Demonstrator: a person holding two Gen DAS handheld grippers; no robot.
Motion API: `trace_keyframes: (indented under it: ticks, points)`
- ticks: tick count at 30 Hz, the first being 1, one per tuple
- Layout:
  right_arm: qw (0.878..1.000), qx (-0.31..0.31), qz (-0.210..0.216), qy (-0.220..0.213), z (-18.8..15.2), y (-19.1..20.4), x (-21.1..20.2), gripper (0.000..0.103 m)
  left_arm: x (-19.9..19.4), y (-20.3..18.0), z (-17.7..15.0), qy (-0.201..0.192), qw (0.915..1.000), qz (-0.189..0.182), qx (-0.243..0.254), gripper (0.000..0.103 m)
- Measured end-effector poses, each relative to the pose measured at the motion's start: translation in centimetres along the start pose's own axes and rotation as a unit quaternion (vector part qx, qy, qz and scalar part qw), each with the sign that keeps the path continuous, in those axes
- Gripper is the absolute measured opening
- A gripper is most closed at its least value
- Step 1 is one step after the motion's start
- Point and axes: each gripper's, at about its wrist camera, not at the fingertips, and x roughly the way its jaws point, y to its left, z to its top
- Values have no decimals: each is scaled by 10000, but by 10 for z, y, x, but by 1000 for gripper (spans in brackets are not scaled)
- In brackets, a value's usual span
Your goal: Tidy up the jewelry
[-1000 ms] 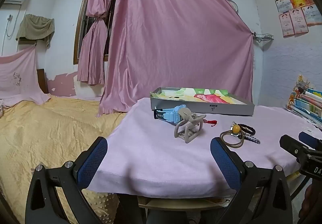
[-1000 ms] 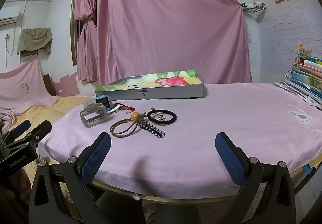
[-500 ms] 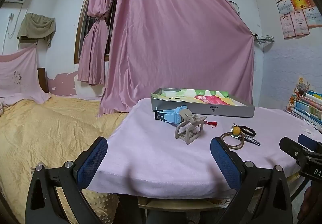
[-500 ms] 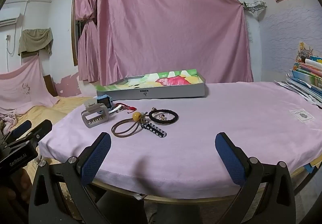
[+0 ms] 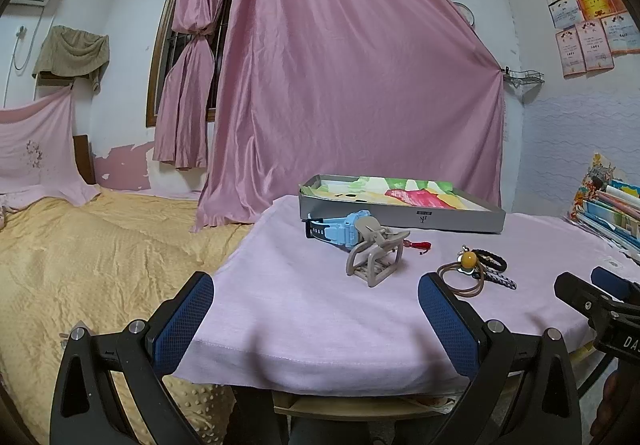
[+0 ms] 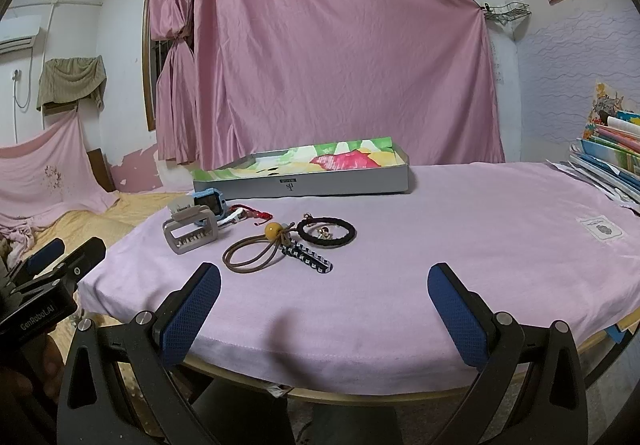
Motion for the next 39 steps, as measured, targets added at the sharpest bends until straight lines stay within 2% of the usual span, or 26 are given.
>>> trace_keyframes:
  ticks: [39]
  points:
    - [10000,16,14,15,-1,0,6,102,-1,-1,-1,-2,10000,-9,-13,103]
